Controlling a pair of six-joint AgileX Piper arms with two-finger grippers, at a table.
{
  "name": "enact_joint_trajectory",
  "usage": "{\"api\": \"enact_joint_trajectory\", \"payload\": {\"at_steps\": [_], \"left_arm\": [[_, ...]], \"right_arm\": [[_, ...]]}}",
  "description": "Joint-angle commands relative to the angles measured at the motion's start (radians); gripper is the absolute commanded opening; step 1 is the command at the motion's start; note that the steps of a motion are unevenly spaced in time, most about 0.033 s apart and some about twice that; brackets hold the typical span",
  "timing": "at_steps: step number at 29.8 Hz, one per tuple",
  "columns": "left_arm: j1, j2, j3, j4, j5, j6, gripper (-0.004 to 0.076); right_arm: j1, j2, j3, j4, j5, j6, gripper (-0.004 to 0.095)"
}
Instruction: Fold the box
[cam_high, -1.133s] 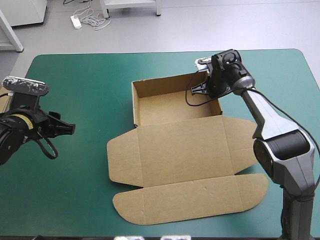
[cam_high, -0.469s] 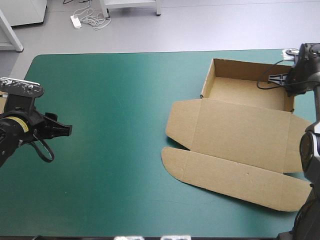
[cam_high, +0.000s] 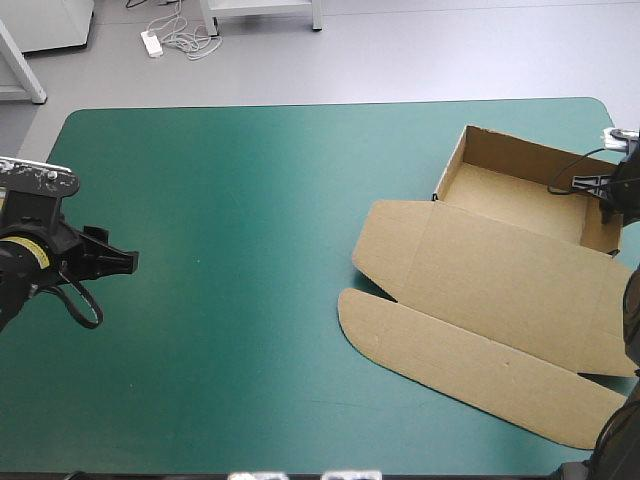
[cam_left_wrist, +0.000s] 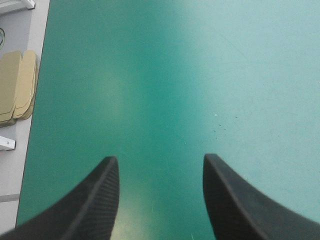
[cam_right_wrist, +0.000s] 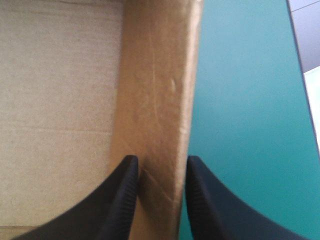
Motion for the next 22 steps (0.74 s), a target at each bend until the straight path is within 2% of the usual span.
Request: {"api": "enact_joint_trajectory", "payload": {"at_steps": [1,5,8,10,11,14,15,17,22], "left_arm": [[-0.004,-0.011,-0.024,0.027,0.008,-0.006,0.0378],[-0.004,-0.011,-0.024,0.027,-0.024,-0.006,0.0378],[-0.004,-0.011,-0.024,0.027,-0.071,-0.006,0.0378],[-0.004,-0.008,-0.024,0.027,-0.106,-0.006,0.0363],[-0.004,-0.006,-0.024,0.027,-0.118,-0.006,0.0344],[-0.004,-0.004,-0.017,0.020,-0.181,-0.006,0.0207],[-0.004,-0.006,-0.002,0.020,-0.214,-0.006,0.0123],[-0.004,-0.016,0.026,0.024,-0.271,-0.006,-0.0010],[-0.004,-0.070,0.207,0.026,-0.390,-0.006,-0.0001]], "right_arm": [[-0.014,-0.105,-0.023,-0.031,0.013,-0.015,0.0475],[-0.014,-0.174,-0.023,-0.044,0.016,-0.015,0.0486],[-0.011,-0.250,-0.019,0.005,0.016,-0.035,0.0478],[0.001,-0.317,-0.006,0.057,0.016,-0.062,0.0389],[0.012,-0.353,0.003,0.078,0.016,-0.076,0.0307],[0.065,-0.459,0.058,0.106,-0.002,-0.107,0.0017],[0.091,-0.500,0.090,0.115,-0.017,-0.114,-0.0012],[0.147,-0.578,0.171,0.120,-0.058,-0.116,-0.0008],[0.311,-0.803,0.426,0.120,-0.195,-0.092,-0.0008]]}}
